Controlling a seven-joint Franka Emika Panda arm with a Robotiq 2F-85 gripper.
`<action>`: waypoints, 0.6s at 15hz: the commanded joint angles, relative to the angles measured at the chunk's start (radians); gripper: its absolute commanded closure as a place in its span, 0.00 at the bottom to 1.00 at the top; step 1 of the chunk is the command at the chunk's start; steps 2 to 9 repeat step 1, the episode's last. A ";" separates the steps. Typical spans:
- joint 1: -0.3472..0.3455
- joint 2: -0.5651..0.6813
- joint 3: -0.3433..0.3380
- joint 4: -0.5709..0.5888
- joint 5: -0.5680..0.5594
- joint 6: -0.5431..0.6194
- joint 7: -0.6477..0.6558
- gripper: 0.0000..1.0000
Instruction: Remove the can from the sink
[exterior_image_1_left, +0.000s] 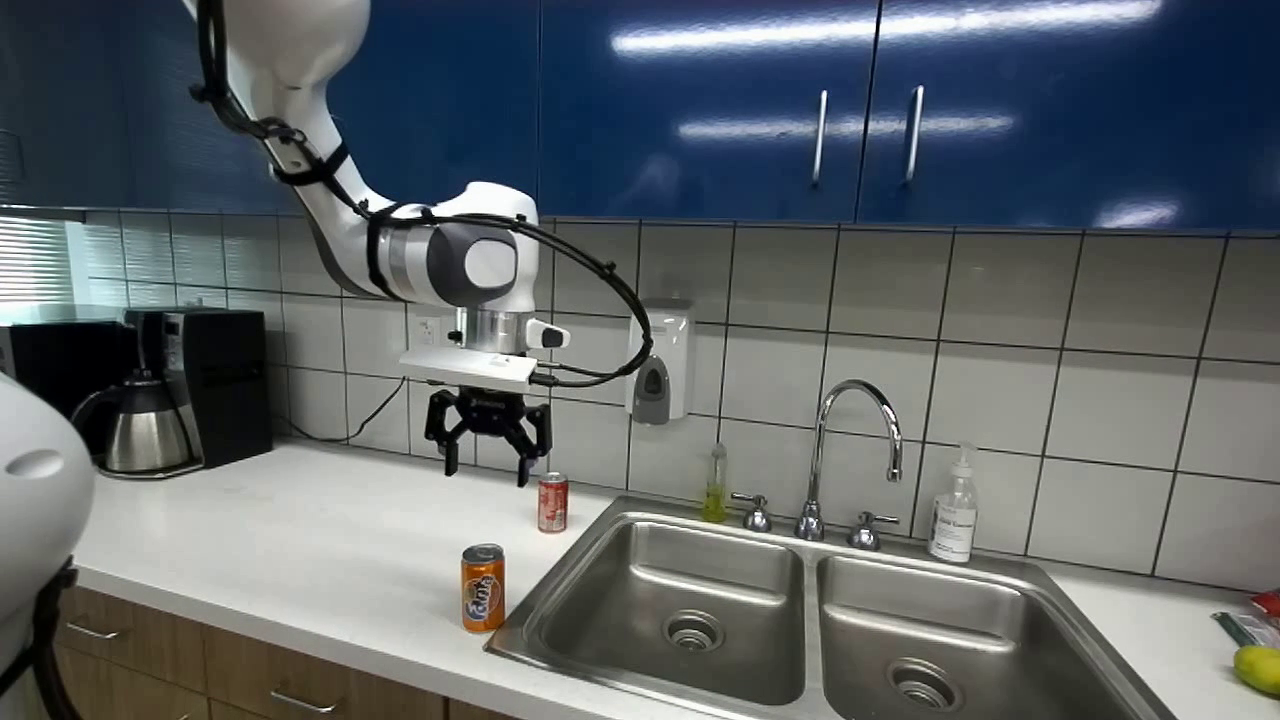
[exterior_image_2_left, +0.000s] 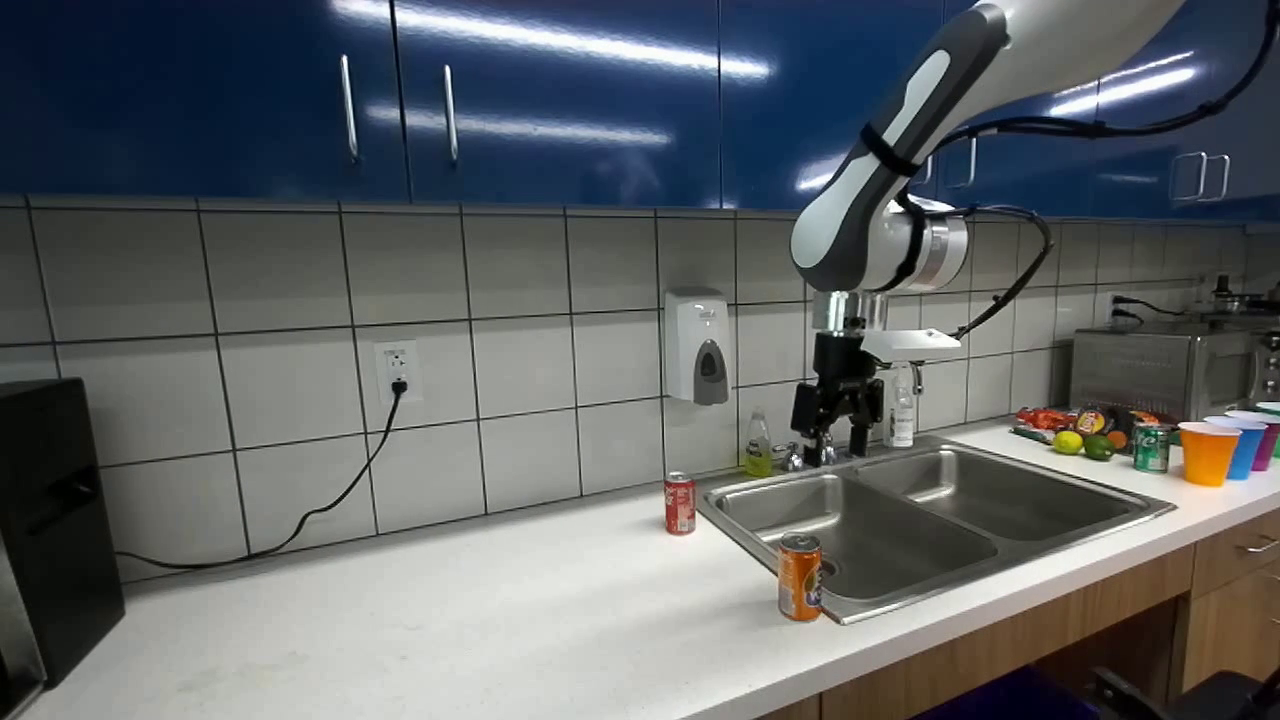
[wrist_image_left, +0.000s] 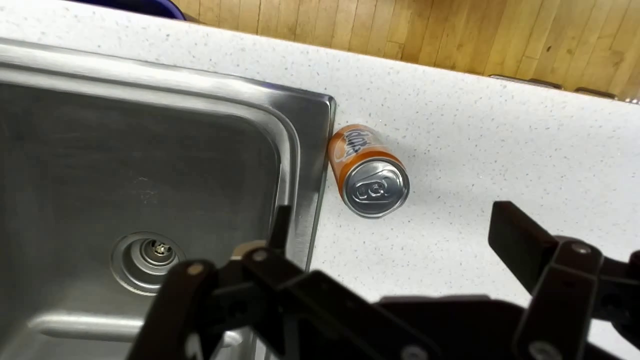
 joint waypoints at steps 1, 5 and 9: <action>0.024 0.000 -0.024 0.000 -0.005 -0.002 0.004 0.00; 0.024 0.000 -0.024 0.000 -0.005 -0.002 0.004 0.00; 0.024 0.000 -0.024 0.000 -0.005 -0.002 0.004 0.00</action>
